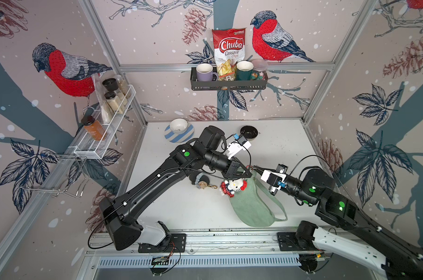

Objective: Remove the decoration from the bag
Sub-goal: Adjust the bag at the center of the board.

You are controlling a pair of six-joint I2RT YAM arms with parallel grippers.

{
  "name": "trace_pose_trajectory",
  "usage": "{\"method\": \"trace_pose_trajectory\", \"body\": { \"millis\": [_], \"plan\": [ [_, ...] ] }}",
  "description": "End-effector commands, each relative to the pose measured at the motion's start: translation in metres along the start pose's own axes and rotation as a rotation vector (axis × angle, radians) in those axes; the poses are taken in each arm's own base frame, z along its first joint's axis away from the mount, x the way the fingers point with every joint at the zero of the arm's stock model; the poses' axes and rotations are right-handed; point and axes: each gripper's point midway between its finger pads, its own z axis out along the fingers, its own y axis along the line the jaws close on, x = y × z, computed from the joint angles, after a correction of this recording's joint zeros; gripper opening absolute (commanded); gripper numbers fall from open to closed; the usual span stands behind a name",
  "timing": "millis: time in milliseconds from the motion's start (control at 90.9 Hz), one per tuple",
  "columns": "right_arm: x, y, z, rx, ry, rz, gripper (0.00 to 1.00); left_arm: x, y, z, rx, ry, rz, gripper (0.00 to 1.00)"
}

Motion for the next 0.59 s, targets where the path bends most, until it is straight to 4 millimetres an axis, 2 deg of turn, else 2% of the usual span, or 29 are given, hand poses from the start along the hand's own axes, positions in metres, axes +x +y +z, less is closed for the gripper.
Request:
{"method": "trace_pose_trajectory", "body": {
  "millis": [0, 66, 121, 220, 275, 319, 429, 583],
  "plan": [
    [-0.011, -0.001, -0.004, -0.018, -0.034, 0.036, 0.0, -0.002, -0.001, 0.0, -0.001, -0.006, 0.034, 0.0],
    [-0.015, -0.001, -0.006, -0.024, -0.043, 0.041, 0.0, -0.002, 0.003, 0.002, -0.013, -0.007, 0.038, 0.0],
    [-0.017, -0.002, -0.007, -0.03, -0.047, 0.047, 0.0, -0.003, 0.005, 0.001, -0.031, -0.013, 0.046, 0.12],
    [-0.021, -0.001, -0.01, -0.045, -0.051, 0.056, 0.0, -0.005, 0.007, -0.003, -0.084, -0.038, 0.092, 0.16],
    [-0.022, -0.001, -0.012, -0.051, -0.049, 0.062, 0.0, -0.007, 0.013, -0.01, -0.165, -0.062, 0.124, 0.28],
    [-0.022, -0.002, -0.013, -0.052, -0.047, 0.067, 0.0, -0.008, 0.018, -0.015, -0.23, -0.08, 0.142, 0.44],
    [-0.024, -0.003, -0.016, -0.051, -0.049, 0.081, 0.0, -0.012, 0.022, -0.029, -0.368, -0.126, 0.227, 0.59],
    [-0.028, -0.005, -0.02, -0.049, -0.056, 0.101, 0.0, -0.017, 0.034, -0.044, -0.553, -0.206, 0.34, 0.65]
  ]
}}
